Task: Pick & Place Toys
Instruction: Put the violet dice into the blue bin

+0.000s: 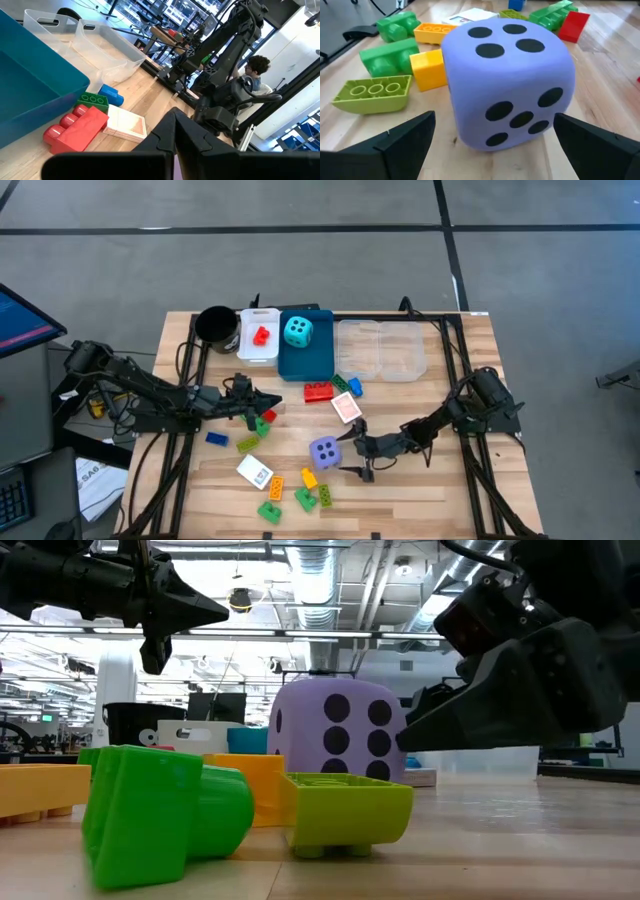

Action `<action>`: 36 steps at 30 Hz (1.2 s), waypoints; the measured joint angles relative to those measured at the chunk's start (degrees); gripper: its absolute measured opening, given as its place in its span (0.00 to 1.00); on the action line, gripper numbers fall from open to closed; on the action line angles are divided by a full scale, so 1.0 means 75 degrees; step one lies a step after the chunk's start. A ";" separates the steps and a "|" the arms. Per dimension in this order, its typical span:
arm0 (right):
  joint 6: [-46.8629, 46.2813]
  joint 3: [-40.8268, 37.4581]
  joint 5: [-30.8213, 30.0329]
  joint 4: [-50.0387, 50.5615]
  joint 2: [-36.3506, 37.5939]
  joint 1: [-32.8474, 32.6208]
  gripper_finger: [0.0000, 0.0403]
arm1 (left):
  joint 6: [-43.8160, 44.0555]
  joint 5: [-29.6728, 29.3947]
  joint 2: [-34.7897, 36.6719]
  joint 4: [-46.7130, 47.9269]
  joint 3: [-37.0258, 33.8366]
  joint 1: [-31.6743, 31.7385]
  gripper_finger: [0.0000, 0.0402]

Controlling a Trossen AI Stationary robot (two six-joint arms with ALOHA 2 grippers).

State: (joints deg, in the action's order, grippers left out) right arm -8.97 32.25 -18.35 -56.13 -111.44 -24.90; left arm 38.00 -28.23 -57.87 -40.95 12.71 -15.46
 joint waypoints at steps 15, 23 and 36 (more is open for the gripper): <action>0.0082 0.0000 0.0050 0.0043 0.0000 0.0278 0.99 | 0.0000 0.0000 0.0000 0.0000 0.0000 0.0000 0.00; -0.0003 0.0000 0.0052 0.0590 0.0000 -0.0122 0.99 | -0.0020 0.0000 0.0000 0.0003 0.0000 0.0000 0.00; -0.0586 -0.0003 -0.2008 0.1322 0.0000 -0.0199 0.99 | -0.0020 -0.0002 -0.0182 0.0023 0.0000 0.0000 0.00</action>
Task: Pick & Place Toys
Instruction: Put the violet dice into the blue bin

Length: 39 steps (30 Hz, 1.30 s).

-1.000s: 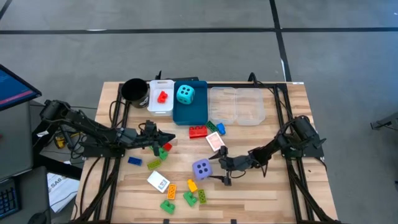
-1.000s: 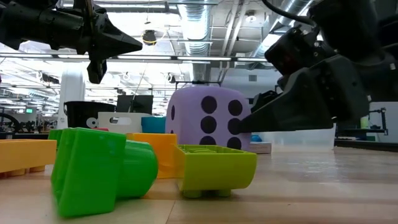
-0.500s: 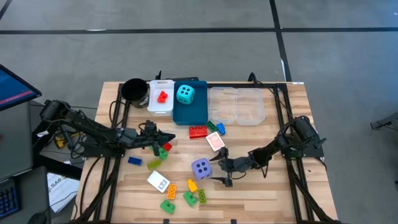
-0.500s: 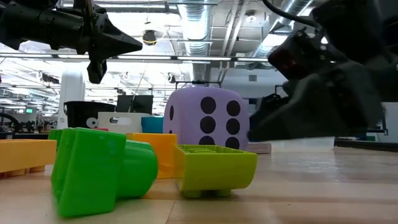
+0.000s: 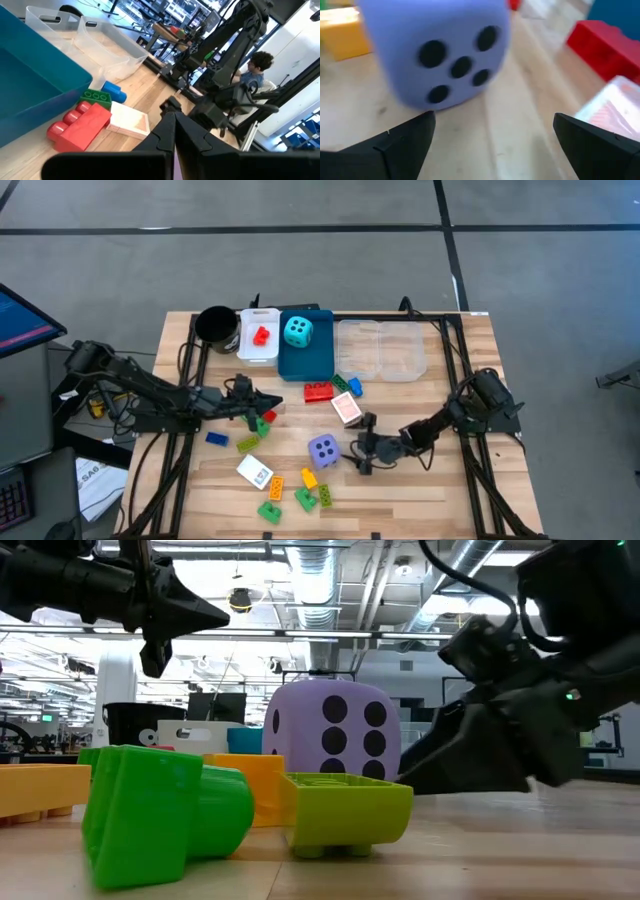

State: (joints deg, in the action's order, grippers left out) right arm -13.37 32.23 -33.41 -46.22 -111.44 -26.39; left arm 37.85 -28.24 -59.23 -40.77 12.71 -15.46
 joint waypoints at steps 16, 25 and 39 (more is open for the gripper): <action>-0.0011 -0.0003 0.0069 -0.0106 0.0000 0.0099 0.99 | 0.0273 0.0002 -0.0733 -0.0139 0.0000 -0.0002 0.00; 0.0184 -0.0003 0.0352 -0.1073 0.0000 -0.0189 0.99 | 0.0256 0.0002 -0.0727 -0.0407 0.0000 -0.0001 0.00; 0.0096 -0.0003 0.1306 -0.1352 0.0000 -0.0186 0.99 | 0.0270 0.0004 -0.0724 -0.0428 0.0000 -0.0002 0.00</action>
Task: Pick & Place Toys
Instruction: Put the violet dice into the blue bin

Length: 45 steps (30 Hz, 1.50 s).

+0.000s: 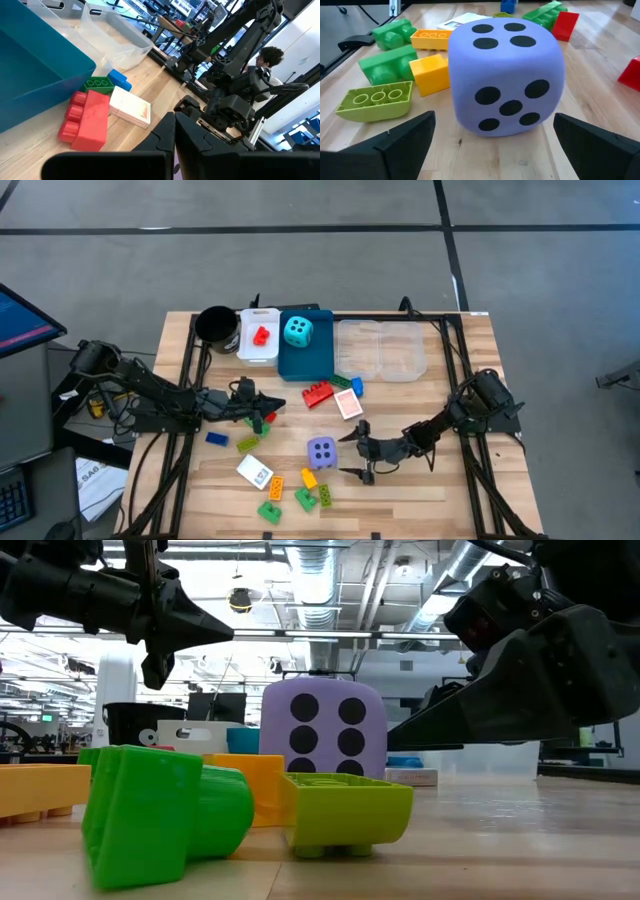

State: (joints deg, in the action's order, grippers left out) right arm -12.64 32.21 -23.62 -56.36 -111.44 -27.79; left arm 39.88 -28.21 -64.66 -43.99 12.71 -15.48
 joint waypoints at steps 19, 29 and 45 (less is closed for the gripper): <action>-0.0054 0.0381 0.0601 -0.0121 0.0000 0.0390 0.99 | 0.0007 0.0157 0.0000 -0.0159 0.0000 0.0002 0.00; 0.0367 0.0707 0.1153 -0.0087 0.0000 0.0404 0.99 | 0.0009 0.0225 0.0000 -0.0154 0.0000 0.0002 0.00; 0.0109 0.1070 0.0926 0.0735 0.0000 0.0434 0.99 | 0.0009 0.0227 0.0000 -0.0149 0.0000 -0.0001 0.00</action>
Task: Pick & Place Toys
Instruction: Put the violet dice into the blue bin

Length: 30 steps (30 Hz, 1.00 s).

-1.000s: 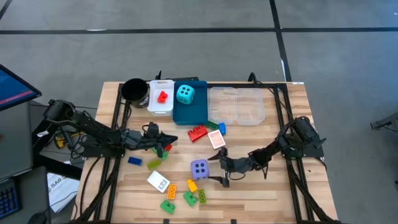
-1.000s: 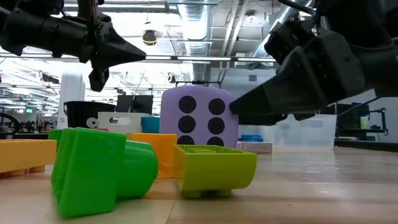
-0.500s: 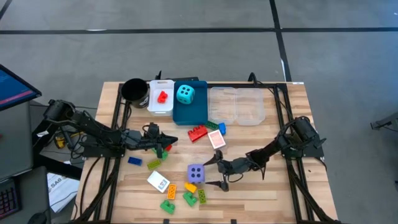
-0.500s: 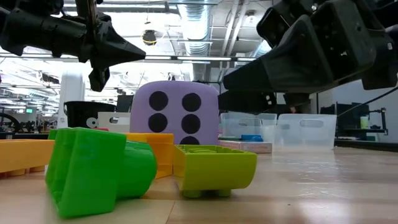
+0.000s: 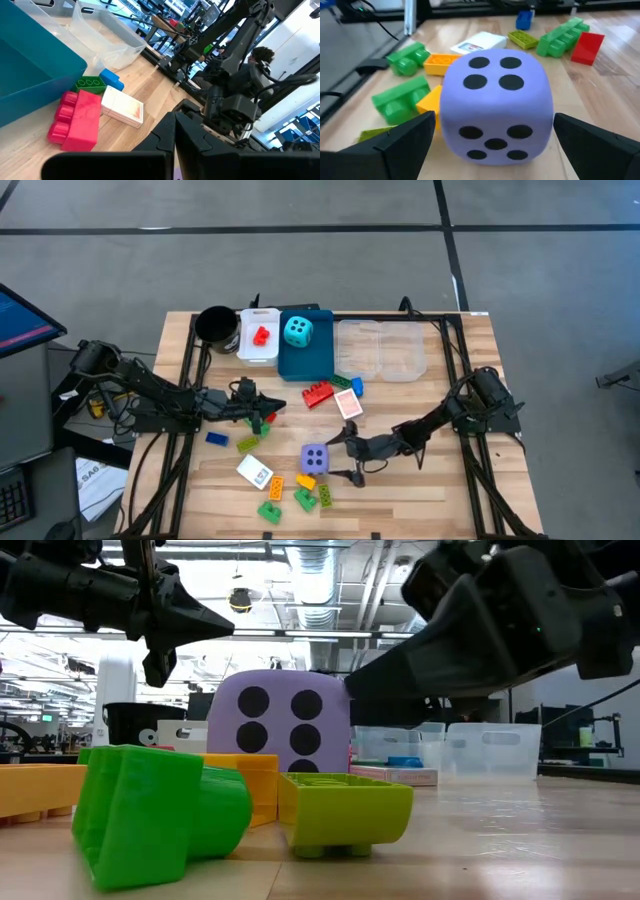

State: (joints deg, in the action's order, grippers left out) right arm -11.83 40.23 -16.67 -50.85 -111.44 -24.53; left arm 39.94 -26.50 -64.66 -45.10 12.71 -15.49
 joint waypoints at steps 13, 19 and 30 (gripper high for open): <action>0.0001 0.1435 -0.0183 0.2490 0.0017 0.0137 0.99 | 0.0000 0.0003 0.0000 0.0003 0.0000 -0.0087 0.00; -0.0568 0.1701 -0.0176 0.3206 0.0026 0.0334 0.98 | 0.0000 0.0004 0.0000 0.0006 0.0000 -0.0367 0.00; -0.1145 0.1713 -0.0229 0.2836 -0.0016 0.0699 0.71 | -0.0035 0.0003 0.0000 0.0006 0.0000 -0.0679 0.00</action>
State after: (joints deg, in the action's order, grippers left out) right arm -20.42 53.08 -18.39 -29.58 -111.56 -19.29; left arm 39.68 -26.48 -64.66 -45.06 12.71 -20.58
